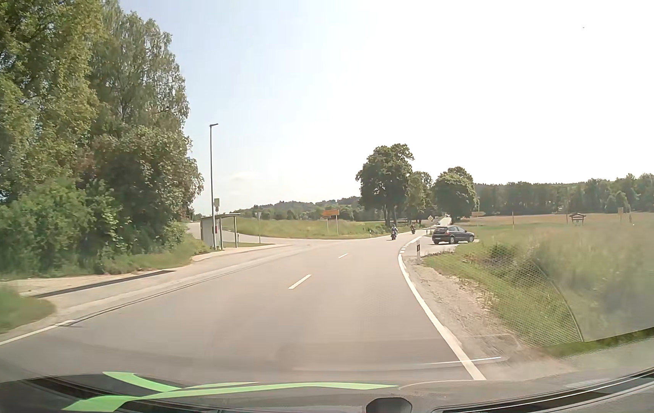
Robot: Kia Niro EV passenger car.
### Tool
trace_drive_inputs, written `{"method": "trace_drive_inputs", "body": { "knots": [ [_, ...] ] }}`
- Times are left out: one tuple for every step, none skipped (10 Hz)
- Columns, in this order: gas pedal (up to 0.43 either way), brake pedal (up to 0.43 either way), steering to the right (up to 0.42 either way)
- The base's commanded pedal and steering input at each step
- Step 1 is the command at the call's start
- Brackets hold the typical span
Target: Follow the waypoints while adhering to traffic rules and regulations
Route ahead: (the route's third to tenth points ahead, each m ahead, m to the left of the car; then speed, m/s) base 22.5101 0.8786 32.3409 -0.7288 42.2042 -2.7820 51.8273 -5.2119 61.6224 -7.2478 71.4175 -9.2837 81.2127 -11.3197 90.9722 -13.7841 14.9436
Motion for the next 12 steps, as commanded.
{"method": "trace_drive_inputs", "body": {
  "knots": [
    [0.228, 0.000, 0.012],
    [0.228, 0.000, 0.012],
    [0.228, 0.000, 0.012],
    [0.228, 0.000, 0.014],
    [0.228, 0.000, 0.016],
    [0.220, 0.000, 0.020],
    [0.220, 0.000, 0.022],
    [0.197, 0.000, 0.025],
    [0.189, 0.000, 0.025],
    [0.189, 0.000, 0.025],
    [0.189, 0.000, 0.024],
    [0.189, 0.000, 0.025]
  ]
}}
